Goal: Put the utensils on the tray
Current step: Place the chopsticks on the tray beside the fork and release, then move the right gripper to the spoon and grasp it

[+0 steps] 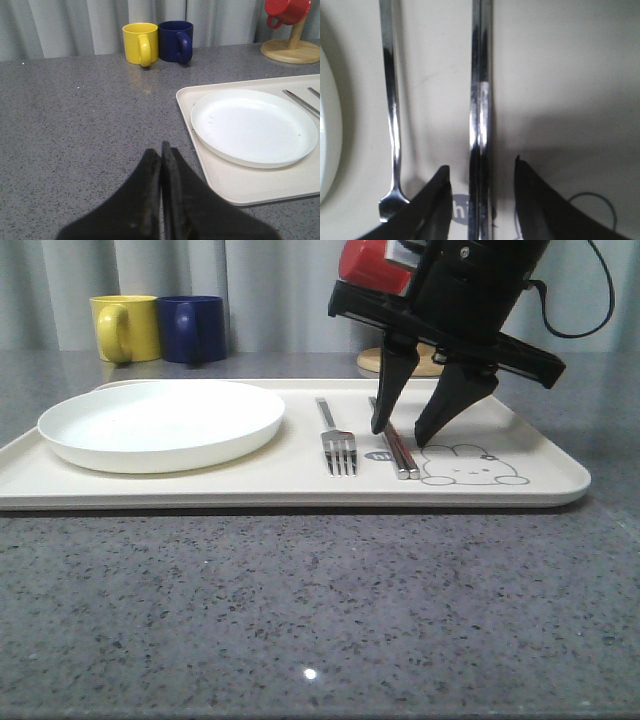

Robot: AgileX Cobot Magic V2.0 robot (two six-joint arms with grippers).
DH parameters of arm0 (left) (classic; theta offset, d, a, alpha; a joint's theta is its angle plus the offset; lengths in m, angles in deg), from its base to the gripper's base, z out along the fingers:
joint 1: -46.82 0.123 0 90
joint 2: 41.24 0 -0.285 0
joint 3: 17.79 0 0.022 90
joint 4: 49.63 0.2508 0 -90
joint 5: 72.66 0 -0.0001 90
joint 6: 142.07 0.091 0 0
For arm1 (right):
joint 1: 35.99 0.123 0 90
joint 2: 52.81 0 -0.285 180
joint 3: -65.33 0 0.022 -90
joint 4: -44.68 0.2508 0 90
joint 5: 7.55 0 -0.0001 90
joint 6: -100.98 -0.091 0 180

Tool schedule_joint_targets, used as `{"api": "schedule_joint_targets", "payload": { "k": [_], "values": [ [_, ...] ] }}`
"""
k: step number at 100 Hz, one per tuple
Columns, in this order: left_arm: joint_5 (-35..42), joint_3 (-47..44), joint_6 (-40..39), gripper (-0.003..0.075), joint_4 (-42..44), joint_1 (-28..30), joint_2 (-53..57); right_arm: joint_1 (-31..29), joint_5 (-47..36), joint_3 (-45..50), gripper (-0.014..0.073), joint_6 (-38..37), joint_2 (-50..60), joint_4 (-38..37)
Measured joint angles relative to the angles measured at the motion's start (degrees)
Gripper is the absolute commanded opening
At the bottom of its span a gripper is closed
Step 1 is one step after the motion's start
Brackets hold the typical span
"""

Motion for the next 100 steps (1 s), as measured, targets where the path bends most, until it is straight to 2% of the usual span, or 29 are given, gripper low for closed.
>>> {"api": "schedule_joint_targets", "payload": {
  "k": [17,31,49,76,100],
  "values": [
    [0.00,0.00,0.00,-0.0019,0.00,0.00,0.00,-0.17,0.21,0.00,0.0336,0.00,4.01,-6.09],
    [0.00,0.00,0.00,-0.0019,0.00,0.00,0.00,-3.62,2.43,0.00,0.0336,1.16,8.82,-12.14],
    [0.00,0.00,0.00,-0.0019,0.00,0.00,0.00,-13.96,7.75,0.00,0.0336,6.17,12.24,-17.38],
    [0.00,0.00,0.00,-0.0019,0.00,0.00,0.00,-31.50,12.57,0.00,0.0336,16.57,12.03,-18.13],
    [0.00,0.00,0.00,-0.0019,0.00,0.00,0.00,-38.72,8.93,0.00,0.0336,20.34,8.08,-18.34]
  ]
}}
